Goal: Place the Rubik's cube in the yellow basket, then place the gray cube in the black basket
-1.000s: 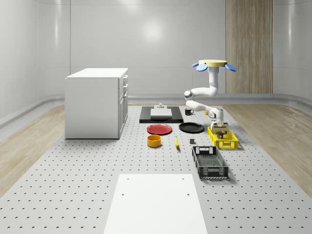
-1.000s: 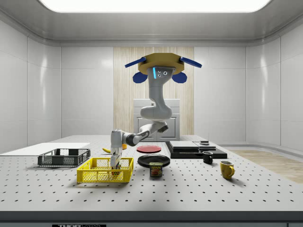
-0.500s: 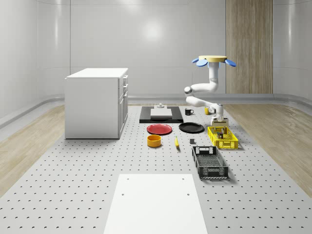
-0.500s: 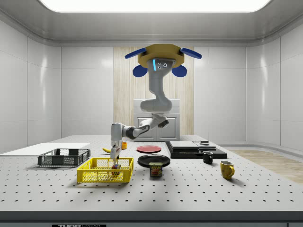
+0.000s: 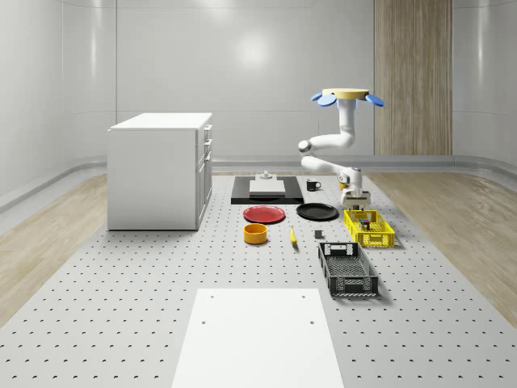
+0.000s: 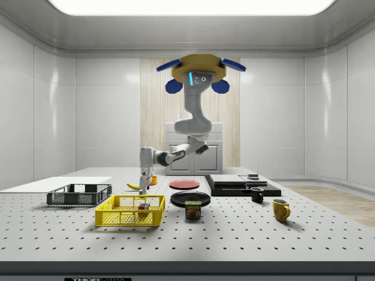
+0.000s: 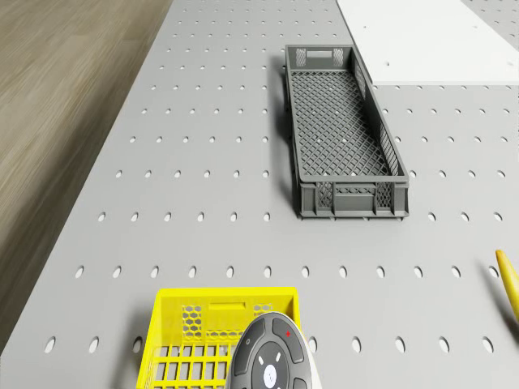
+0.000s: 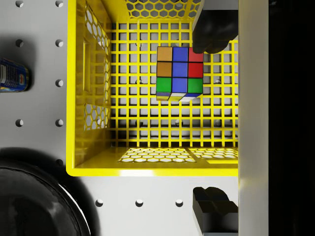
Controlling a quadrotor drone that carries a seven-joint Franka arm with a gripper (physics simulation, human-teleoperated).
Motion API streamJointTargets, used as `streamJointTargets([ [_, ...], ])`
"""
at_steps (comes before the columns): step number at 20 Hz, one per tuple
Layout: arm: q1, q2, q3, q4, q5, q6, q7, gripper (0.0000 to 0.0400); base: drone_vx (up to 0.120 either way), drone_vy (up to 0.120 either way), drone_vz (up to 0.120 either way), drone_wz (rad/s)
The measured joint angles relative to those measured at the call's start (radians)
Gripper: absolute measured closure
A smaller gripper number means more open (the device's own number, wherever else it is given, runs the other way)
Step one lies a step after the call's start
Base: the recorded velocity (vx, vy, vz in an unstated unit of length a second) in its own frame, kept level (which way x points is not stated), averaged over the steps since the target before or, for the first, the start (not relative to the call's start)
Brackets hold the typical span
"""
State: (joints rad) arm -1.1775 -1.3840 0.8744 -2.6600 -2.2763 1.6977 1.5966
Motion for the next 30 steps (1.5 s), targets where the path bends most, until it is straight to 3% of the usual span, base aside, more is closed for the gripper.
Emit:
streamJointTargets([
  [12, 0.014, 0.016, -0.004, -0.002, -0.009, -0.015, -0.011, 0.0000, 0.000, -0.120, 0.000, 0.000],
  [24, 0.026, 0.029, -0.007, -0.004, -0.017, -0.027, -0.020, 0.0000, 0.117, -0.120, 0.000, 0.000],
  [30, 0.032, 0.035, -0.009, -0.005, -0.021, -0.033, -0.024, 0.0000, 0.060, -0.120, 0.000, 0.000],
])
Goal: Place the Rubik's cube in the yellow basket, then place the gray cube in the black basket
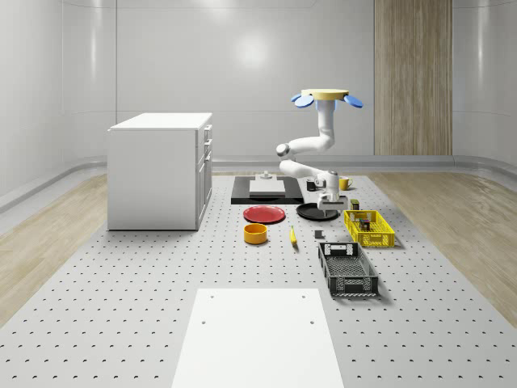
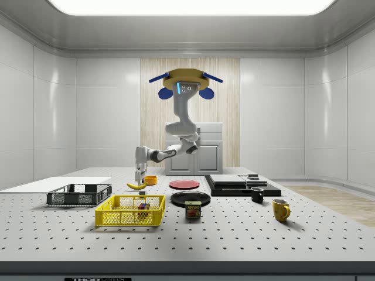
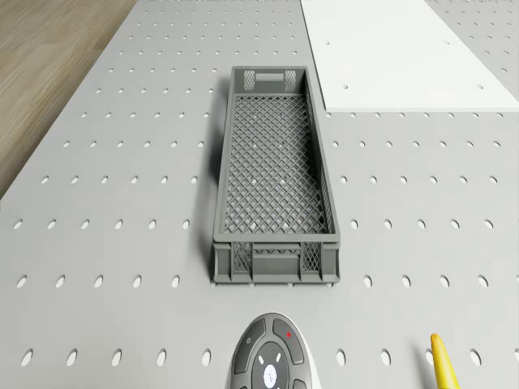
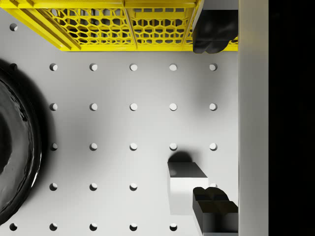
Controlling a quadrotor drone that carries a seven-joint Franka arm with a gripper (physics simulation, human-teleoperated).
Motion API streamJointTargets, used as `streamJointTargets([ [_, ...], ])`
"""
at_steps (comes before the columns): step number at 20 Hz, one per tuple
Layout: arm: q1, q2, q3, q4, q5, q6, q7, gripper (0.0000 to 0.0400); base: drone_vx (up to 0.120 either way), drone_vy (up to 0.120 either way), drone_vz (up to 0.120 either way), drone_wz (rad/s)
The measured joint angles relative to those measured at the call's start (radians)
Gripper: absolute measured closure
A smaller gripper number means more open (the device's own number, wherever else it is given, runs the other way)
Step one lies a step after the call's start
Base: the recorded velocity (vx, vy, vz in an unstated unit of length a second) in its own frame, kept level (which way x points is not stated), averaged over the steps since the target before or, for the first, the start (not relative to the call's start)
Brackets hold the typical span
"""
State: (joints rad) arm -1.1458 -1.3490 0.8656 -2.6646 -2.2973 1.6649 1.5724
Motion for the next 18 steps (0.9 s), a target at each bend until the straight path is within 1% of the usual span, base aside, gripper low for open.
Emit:
streamJointTargets([
  [4, 0.003, 0.004, -0.001, 0.000, -0.002, -0.003, -0.003, 0.0000, 0.000, -0.120, 0.000, 0.000],
  [8, 0.007, 0.007, -0.002, -0.001, -0.004, -0.007, -0.005, 0.0000, 0.000, -0.120, -0.110, 0.000],
  [12, 0.010, 0.010, -0.003, -0.001, -0.006, -0.010, -0.007, 0.0000, 0.000, -0.120, 0.000, 0.000],
  [13, 0.010, 0.011, -0.003, -0.001, -0.007, -0.010, -0.008, 0.0000, 0.000, -0.120, -0.080, 0.000],
  [14, 0.011, 0.012, -0.003, -0.002, -0.007, -0.011, -0.008, 0.0000, 0.000, -0.080, -0.120, 0.000],
  [18, 0.014, 0.015, -0.004, -0.002, -0.009, -0.014, -0.011, 0.0000, 0.000, 0.000, -0.120, 0.000],
])
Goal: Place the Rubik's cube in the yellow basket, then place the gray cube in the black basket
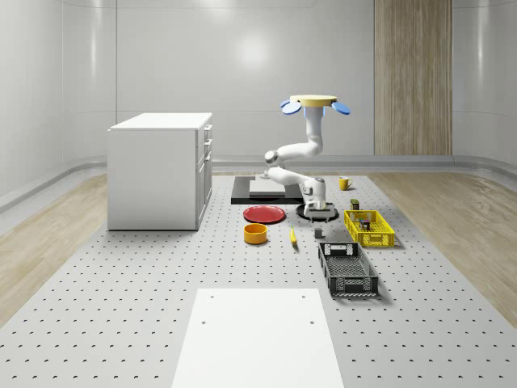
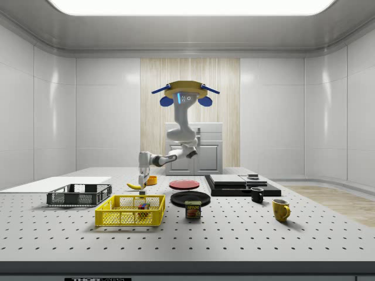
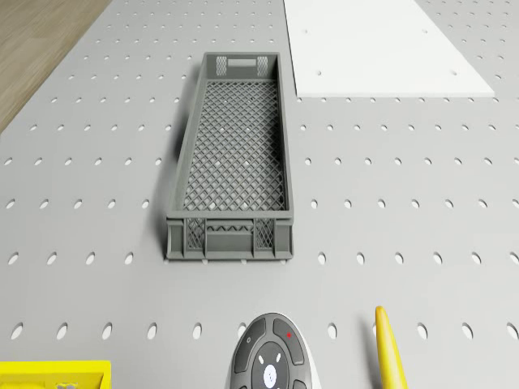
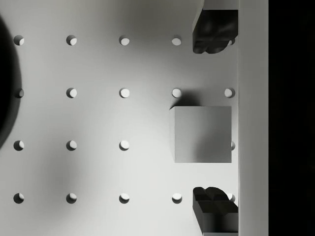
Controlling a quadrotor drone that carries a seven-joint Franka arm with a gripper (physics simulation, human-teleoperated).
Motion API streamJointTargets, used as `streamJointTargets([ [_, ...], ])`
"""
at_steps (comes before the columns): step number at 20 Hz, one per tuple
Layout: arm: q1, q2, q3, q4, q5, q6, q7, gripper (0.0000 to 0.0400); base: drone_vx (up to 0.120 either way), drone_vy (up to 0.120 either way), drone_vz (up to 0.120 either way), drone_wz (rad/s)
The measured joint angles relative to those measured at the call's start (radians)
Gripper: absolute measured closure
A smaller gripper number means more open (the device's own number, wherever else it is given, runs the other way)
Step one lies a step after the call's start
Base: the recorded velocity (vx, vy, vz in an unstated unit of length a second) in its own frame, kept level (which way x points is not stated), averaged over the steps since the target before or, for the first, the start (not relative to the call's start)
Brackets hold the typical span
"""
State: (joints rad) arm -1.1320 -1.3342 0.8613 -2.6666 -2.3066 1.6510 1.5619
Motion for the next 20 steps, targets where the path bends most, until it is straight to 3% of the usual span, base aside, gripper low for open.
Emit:
streamJointTargets([
  [7, 0.003, 0.006, -0.007, 0.004, -0.008, 0.000, -0.004, 0.0000, 0.000, -0.034, -0.006, 0.000],
  [13, -0.008, 0.022, -0.049, 0.048, -0.049, 0.030, -0.010, 0.0000, 0.000, 0.000, 0.000, 0.000],
  [20, -0.038, 0.070, -0.050, 0.112, -0.063, 0.032, -0.023, 0.0000, 0.000, 0.000, 0.000, 0.000],
])
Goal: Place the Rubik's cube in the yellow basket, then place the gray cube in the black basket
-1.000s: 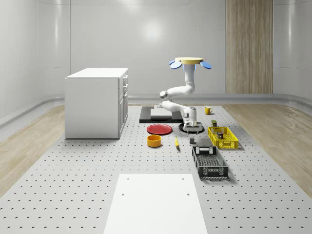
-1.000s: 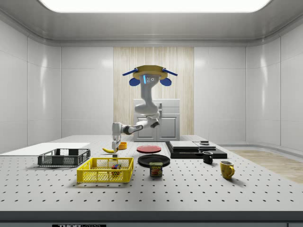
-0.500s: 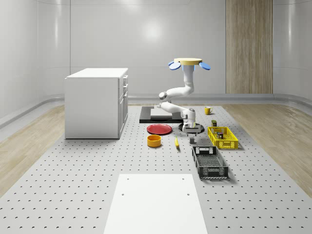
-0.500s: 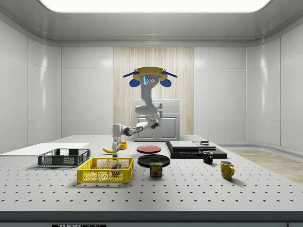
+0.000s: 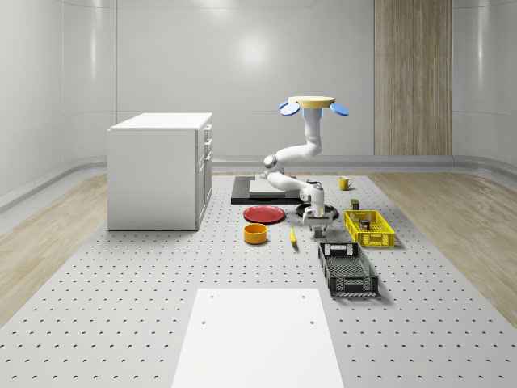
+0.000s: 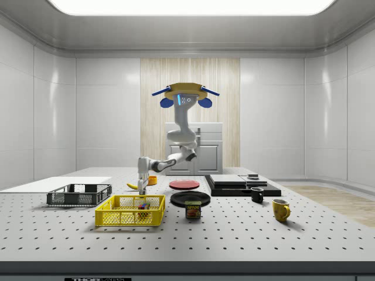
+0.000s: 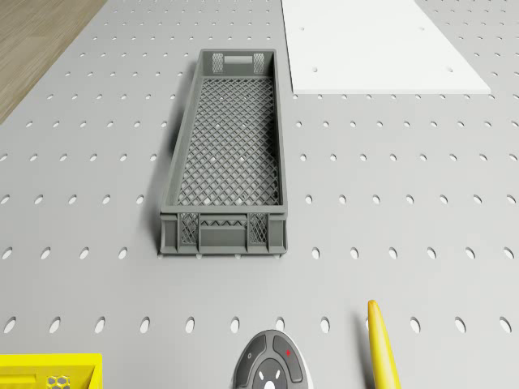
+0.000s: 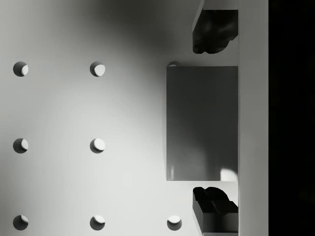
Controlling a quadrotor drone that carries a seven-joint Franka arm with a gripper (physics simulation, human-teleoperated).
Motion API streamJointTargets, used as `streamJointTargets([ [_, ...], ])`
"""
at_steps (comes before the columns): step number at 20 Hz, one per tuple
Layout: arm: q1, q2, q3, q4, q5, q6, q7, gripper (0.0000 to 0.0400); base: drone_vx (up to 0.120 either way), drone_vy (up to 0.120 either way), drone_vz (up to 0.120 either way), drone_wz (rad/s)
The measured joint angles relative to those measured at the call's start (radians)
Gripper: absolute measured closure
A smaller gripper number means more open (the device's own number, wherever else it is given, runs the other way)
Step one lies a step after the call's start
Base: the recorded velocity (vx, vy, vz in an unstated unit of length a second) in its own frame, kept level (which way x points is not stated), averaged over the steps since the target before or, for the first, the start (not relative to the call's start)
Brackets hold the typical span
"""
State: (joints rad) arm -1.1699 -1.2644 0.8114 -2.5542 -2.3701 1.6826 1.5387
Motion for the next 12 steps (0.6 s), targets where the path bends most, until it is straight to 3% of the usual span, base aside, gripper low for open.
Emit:
streamJointTargets([
  [11, -0.013, 0.029, 0.008, 0.030, -0.003, -0.008, -0.010, 0.0000, 0.000, 0.000, 0.000, 0.000],
  [12, -0.013, 0.030, 0.008, 0.030, -0.003, -0.009, -0.010, 0.0033, 0.000, 0.000, 0.000, 0.000],
])
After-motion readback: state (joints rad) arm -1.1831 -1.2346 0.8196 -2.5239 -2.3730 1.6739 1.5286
